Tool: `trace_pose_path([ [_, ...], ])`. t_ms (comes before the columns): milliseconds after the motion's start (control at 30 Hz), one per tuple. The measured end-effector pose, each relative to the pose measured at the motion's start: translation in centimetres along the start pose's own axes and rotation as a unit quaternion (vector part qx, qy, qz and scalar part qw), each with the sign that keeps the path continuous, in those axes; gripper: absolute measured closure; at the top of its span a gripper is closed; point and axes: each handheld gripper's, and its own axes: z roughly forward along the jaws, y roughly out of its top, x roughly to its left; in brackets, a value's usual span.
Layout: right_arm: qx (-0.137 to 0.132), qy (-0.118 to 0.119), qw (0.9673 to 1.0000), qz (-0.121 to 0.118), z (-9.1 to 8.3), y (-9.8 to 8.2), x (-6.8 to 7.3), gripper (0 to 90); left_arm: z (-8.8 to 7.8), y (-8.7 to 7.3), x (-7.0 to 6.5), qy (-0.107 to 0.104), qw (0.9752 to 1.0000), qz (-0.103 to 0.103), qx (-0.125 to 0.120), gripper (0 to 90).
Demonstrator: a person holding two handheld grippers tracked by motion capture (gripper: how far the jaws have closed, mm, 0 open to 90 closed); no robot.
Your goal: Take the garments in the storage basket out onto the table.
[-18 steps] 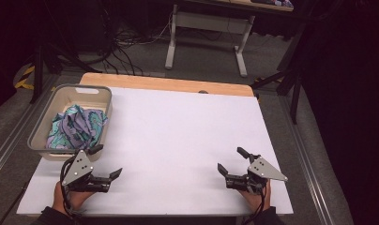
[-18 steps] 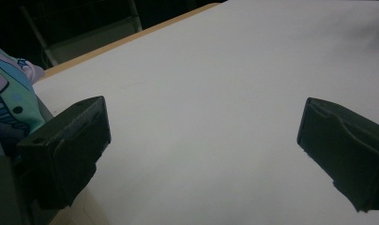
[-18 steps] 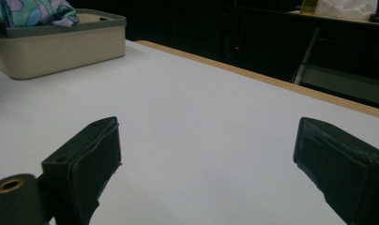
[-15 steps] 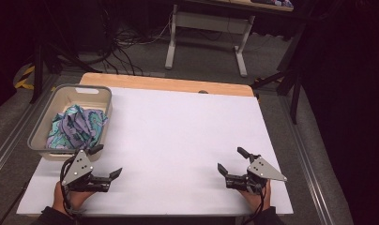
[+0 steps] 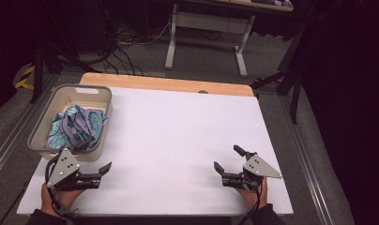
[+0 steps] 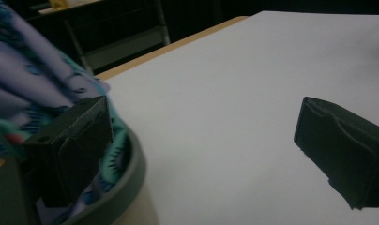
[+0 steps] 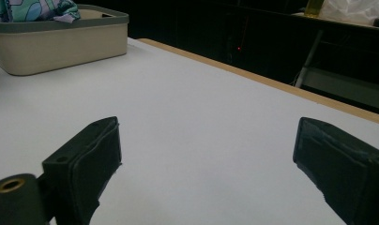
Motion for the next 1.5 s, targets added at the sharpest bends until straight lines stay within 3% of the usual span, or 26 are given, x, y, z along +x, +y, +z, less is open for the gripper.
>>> trace_pose_path([
  [67, 0.002, 0.004, 1.0, -0.002, 0.3, 0.0, 0.1, 8.6, -1.6, 0.4, 1.2, 0.028, 0.9991, -0.023, -0.023, 6.4],
  [133, 0.004, 0.005, 1.0, -0.003, 0.4, -0.1, 0.1, 8.6, -2.4, 0.9, 2.1, 0.048, 0.9977, -0.038, -0.03, 6.0],
  [267, 0.006, 0.005, 1.0, 0.005, 0.6, -0.2, -0.1, 8.7, -2.7, 1.6, 3.7, 0.064, 0.9961, -0.057, -0.019, 3.5],
  [367, 0.01, 0.017, 0.9997, 0.014, 0.8, -0.4, -0.2, 9.4, -2.6, 2.3, 5.2, 0.066, 0.9934, -0.086, -0.037, 4.3],
  [533, 0.013, 0.017, 0.9997, 0.012, 1.0, -0.5, 0.0, 9.4, -1.0, 3.1, 6.6, 0.048, 0.9933, -0.103, -0.019, 2.6],
  [600, 0.017, 0.017, 0.9996, 0.013, 1.1, -0.6, -0.1, 10.0, 0.7, 3.2, 7.5, 0.01, 0.9926, -0.121, 0.004, 3.0],
  [833, 0.024, 0.019, 0.9993, 0.02, 1.1, -1.0, -0.4, 11.0, 3.5, 3.5, 8.1, 0.006, 0.9914, -0.127, 0.031, 4.8],
  [900, 0.023, 0.019, 0.9993, 0.021, 1.1, -1.1, -0.4, 11.2, 4.4, 3.6, 8.2, 0.011, 0.9907, -0.127, 0.047, 12.6],
  [1033, 0.027, 0.022, 0.9991, 0.025, 1.1, -1.2, -0.6, 11.8, 4.9, 3.6, 8.2, 0.016, 0.9902, -0.13, 0.049, 24.0],
  [1067, 0.031, 0.023, 0.9989, 0.027, 1.1, -1.3, -0.7, 13.0, 4.9, 3.5, 8.2, 0.018, 0.9902, -0.131, 0.047, 36.6],
  [1200, 0.033, 0.024, 0.9988, 0.026, 1.2, -1.4, -0.8, 14.2, 5.1, 3.5, 8.2, 0.023, 0.9898, -0.127, 0.061, 57.7],
  [1267, 0.033, 0.026, 0.9988, 0.027, 1.2, -1.4, -0.8, 14.8, 5.2, 3.6, 8.0, 0.019, 0.9896, -0.125, 0.07, 62.4],
  [1300, 0.036, 0.027, 0.9987, 0.024, 1.2, -1.3, -0.8, 15.1, 5.3, 3.6, 8.0, 0.021, 0.9898, -0.121, 0.072, 72.7],
  [1400, 0.035, 0.027, 0.9988, 0.02, 1.3, -1.3, -0.6, 15.1, 4.9, 3.7, 7.9, 0.017, 0.9912, -0.121, 0.051, 79.5],
  [1500, 0.036, 0.026, 0.9988, 0.019, 1.3, -1.3, -0.6, 15.0, 4.6, 3.7, 7.9, 0.014, 0.9915, -0.125, 0.032, 80.4],
])
